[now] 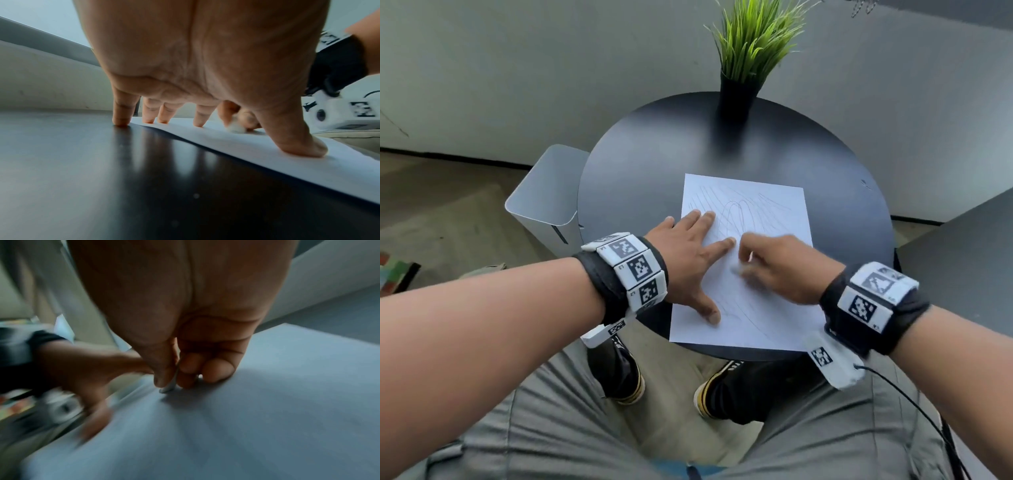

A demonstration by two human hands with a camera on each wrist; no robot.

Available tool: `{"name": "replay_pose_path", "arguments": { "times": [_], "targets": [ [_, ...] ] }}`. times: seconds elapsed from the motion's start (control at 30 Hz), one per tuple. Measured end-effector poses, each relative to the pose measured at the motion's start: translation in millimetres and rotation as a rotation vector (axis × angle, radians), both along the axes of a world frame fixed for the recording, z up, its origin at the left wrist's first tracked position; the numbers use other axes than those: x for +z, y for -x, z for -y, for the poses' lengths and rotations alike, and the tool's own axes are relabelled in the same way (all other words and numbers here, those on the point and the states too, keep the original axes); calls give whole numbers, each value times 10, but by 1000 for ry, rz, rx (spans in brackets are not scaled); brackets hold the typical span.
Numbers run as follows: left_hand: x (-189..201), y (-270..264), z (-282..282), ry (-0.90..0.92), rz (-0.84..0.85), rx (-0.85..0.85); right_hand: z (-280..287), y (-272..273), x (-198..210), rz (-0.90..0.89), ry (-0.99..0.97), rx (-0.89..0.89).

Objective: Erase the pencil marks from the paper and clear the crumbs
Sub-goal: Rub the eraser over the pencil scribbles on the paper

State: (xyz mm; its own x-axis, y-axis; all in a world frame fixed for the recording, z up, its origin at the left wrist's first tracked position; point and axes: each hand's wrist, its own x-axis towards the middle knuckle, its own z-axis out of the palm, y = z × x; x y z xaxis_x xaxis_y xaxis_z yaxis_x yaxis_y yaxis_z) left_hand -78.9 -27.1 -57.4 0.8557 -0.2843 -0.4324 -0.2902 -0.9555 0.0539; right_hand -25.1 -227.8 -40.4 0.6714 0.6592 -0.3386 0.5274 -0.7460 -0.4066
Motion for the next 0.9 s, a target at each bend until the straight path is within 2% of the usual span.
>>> {"name": "replay_pose_path", "arguments": {
  "times": [0.07,0.1,0.2,0.27,0.43,0.47,0.6,0.7,0.77,0.9],
  "targets": [
    [0,-11,9,4,-1,-2,-13,163,40,-58,52,149],
    [1,-14,16,6,-2,-3,-26,142,45,-39,52,161],
    [11,-18,9,-16,-16,-9,-46,-114,35,8,-35,-68],
    [16,-16,-1,-26,-22,-9,-49,-103,3,2,-68,-119],
    [15,-6,14,-14,-10,-15,-58,188,74,-76,47,182],
    [14,-5,11,-17,-8,-19,-59,119,74,-55,32,163],
    [14,-12,-8,-46,-21,-23,-67,-182,31,-42,-43,-177],
    [11,-12,-31,-52,-29,-35,-95,-162,-33,-32,-21,-218],
    [1,-15,-37,-46,-22,-37,-88,-39,-17,-17,-42,-163],
    [-1,9,-29,-20,-30,-25,-141,235,72,-96,82,259]
  ]
}}
